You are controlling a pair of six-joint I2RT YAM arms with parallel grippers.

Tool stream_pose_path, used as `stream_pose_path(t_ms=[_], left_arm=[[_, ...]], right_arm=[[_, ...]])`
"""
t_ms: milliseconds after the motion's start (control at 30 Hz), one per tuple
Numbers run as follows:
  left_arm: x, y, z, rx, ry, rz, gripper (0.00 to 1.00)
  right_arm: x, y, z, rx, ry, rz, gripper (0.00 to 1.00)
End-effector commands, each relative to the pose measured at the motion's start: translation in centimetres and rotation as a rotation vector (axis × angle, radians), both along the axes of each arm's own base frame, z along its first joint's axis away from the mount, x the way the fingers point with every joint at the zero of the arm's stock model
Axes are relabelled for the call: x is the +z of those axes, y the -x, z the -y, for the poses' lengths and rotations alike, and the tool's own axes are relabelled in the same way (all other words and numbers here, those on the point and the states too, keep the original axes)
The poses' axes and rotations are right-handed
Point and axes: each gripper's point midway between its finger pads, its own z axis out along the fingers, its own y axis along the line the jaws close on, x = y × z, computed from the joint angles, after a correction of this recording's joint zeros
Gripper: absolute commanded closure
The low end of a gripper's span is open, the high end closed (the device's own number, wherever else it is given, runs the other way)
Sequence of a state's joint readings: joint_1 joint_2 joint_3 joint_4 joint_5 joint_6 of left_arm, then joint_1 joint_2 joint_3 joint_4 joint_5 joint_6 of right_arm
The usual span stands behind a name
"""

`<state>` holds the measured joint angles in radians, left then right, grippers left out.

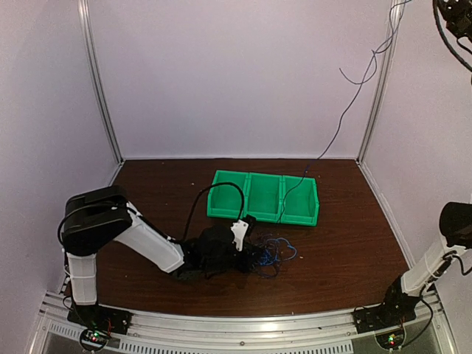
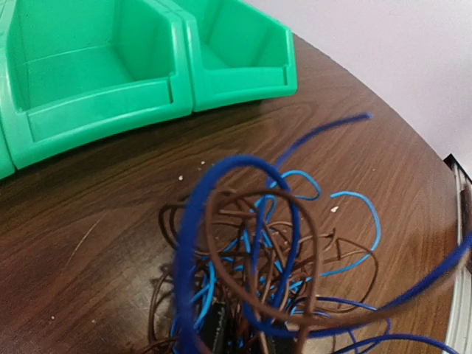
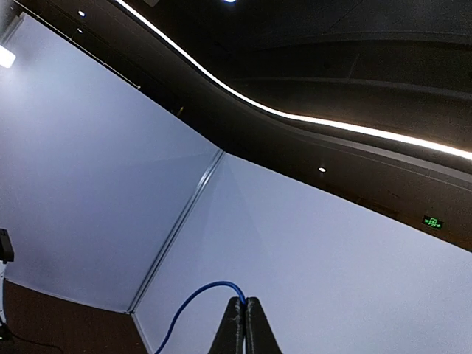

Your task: Untangle the cables

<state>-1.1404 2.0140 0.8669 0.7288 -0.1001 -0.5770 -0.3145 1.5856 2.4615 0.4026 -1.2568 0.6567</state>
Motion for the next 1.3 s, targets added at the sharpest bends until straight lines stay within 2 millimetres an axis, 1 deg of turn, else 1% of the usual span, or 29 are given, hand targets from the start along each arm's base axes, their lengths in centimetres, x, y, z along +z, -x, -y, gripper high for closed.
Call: stream_pose_path(t_ms=[0,67,100,133,167,233,267,333,400,467,533,600,700,733,800,833,900,967,1100,1233,1267], left_arm=[[-1.0,-2.1,-2.8,0.154,-0.117,-0.066,0.84],[-2.6,-3.3,-6.0,0.292,-0.218,-0.143,0.83],[-3.4,-3.6,-7.9,0.348,-0.279,-0.172,0.83],[-4.2,-3.5,-9.8,0.389,-0.338,-0.201,0.83],[-4.4,-3.4,-11.1,0.417,-0.355,-0.212,0.83],[-5.1,-2.7,-13.9,0.457,-0.373,-0.235,0.83],[-5.1,-2.6,-14.9,0.478,-0.371,-0.247,0.83],[-4.5,-2.5,-16.3,0.500,-0.364,-0.251,0.82],[-4.1,-2.4,-16.8,0.489,-0.363,-0.226,0.82],[-4.4,-2.2,-17.7,0.509,-0.393,-0.231,0.82],[-5.2,-1.9,-18.6,0.525,-0.436,-0.244,0.82],[-5.5,-1.6,-19.0,0.519,-0.450,-0.245,0.80],[-4.8,-1.8,-18.4,0.496,-0.427,-0.226,0.75],[-4.4,-1.9,-18.1,0.490,-0.422,-0.218,0.72],[-3.8,-2.2,-17.8,0.495,-0.411,-0.208,0.61],[-3.6,-2.2,-17.7,0.498,-0.403,-0.206,0.55],[-3.2,-2.2,-17.4,0.497,-0.388,-0.209,0.47],[-2.9,-2.2,-16.8,0.484,-0.384,-0.205,0.42],[-1.9,-2.1,-15.4,0.441,-0.377,-0.174,0.35],[0.0,-2.3,-14.2,0.429,-0.355,-0.122,0.33],[0.6,-2.4,-14.1,0.436,-0.343,-0.111,0.27]], right_arm=[[3.3,1.2,3.0,-0.169,-0.123,0.124,1.00],[4.2,1.5,4.1,-0.237,-0.161,0.157,1.00],[4.5,1.6,4.5,-0.260,-0.175,0.168,1.00],[4.7,1.7,4.8,-0.277,-0.187,0.173,1.00],[4.7,1.8,5.0,-0.282,-0.194,0.172,1.00],[4.7,1.8,5.0,-0.276,-0.201,0.170,1.00],[4.8,1.8,5.2,-0.277,-0.211,0.171,1.00],[5.0,1.6,5.5,-0.297,-0.228,0.175,1.00],[4.7,1.1,5.7,-0.286,-0.226,0.162,1.00],[4.0,0.0,6.2,-0.264,-0.244,0.111,1.00],[3.5,-1.3,6.9,-0.291,-0.252,0.088,1.00],[2.8,-2.4,7.4,-0.306,-0.249,0.060,1.00],[1.1,-4.2,7.8,-0.279,-0.245,-0.011,1.00],[0.4,-5.0,8.0,-0.273,-0.247,-0.037,1.00],[-1.3,-6.7,8.4,-0.270,-0.241,-0.093,1.00],[-2.5,-7.9,8.7,-0.272,-0.237,-0.133,1.00],[-4.3,-9.5,8.6,-0.281,-0.216,-0.181,1.00],[-6.3,-11.0,8.4,-0.297,-0.190,-0.226,1.00],[-10.7,-13.8,7.0,-0.339,-0.122,-0.322,1.00],[-14.0,-15.8,5.5,-0.353,-0.074,-0.379,1.00],[-14.6,-16.1,5.1,-0.355,-0.062,-0.383,1.00]])
